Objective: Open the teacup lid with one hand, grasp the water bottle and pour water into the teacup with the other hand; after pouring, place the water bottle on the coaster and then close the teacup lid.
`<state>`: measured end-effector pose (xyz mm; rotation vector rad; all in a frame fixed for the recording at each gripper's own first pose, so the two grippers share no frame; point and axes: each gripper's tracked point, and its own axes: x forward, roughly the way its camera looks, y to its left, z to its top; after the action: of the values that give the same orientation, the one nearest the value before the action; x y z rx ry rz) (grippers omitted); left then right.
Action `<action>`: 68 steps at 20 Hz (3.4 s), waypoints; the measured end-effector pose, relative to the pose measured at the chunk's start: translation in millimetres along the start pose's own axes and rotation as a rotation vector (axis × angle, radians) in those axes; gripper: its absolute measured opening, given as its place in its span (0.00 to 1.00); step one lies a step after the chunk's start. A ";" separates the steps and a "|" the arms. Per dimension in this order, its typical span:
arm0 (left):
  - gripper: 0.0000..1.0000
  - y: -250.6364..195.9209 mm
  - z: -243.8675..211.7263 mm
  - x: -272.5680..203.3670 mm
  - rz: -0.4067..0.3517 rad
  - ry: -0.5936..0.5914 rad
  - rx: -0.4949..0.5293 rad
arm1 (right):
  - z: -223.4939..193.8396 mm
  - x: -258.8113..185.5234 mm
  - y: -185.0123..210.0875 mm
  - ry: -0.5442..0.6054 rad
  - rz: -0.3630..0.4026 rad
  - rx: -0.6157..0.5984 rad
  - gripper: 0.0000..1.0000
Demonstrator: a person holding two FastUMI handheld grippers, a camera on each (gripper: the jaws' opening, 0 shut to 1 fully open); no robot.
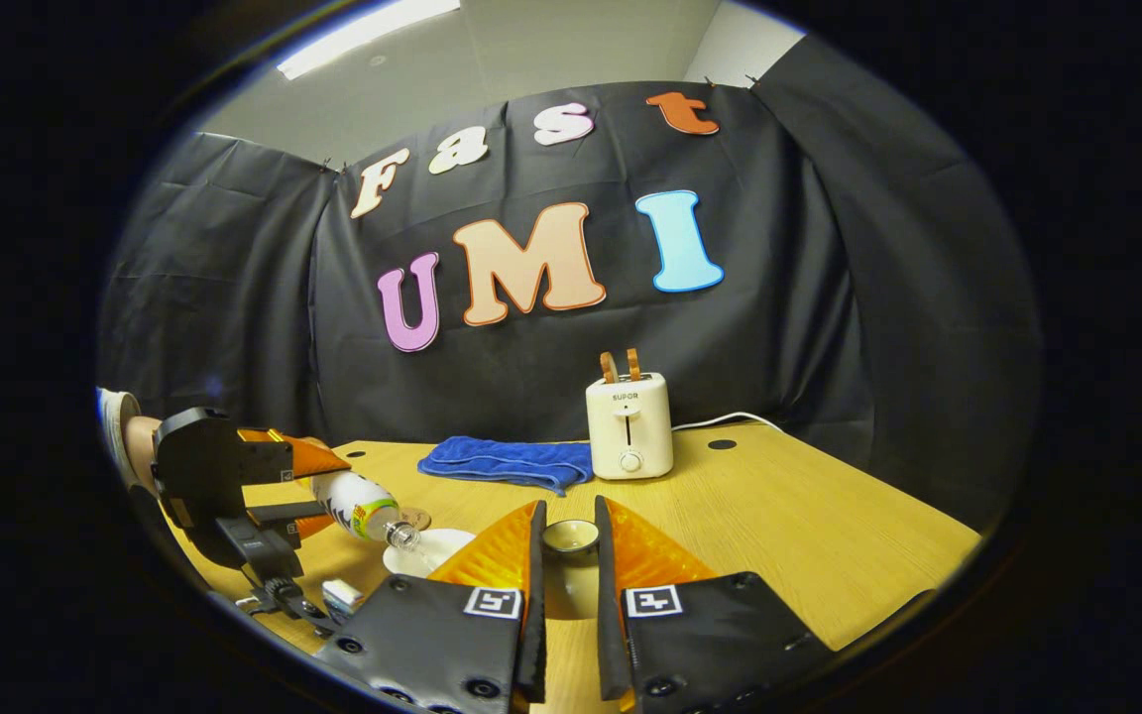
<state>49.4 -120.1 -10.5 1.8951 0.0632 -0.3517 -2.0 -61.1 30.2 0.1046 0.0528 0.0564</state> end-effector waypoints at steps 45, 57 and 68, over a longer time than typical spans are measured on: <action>0.57 44.0 -11.3 -8.1 -0.022 0.034 0.294 | 6.7 -2.8 2.8 -0.004 0.026 0.023 0.24; 0.57 14.0 -19.7 -3.4 -0.076 0.018 0.179 | 0.4 -0.5 5.0 0.009 0.025 0.018 0.24; 0.57 -5.9 6.3 -13.3 -0.134 -0.124 -0.378 | 6.8 -6.0 20.9 -0.013 0.056 0.026 0.24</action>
<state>34.2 -122.2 -14.2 1.4957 0.1631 -0.5099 -8.8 -41.4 39.4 0.1328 0.0376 0.1107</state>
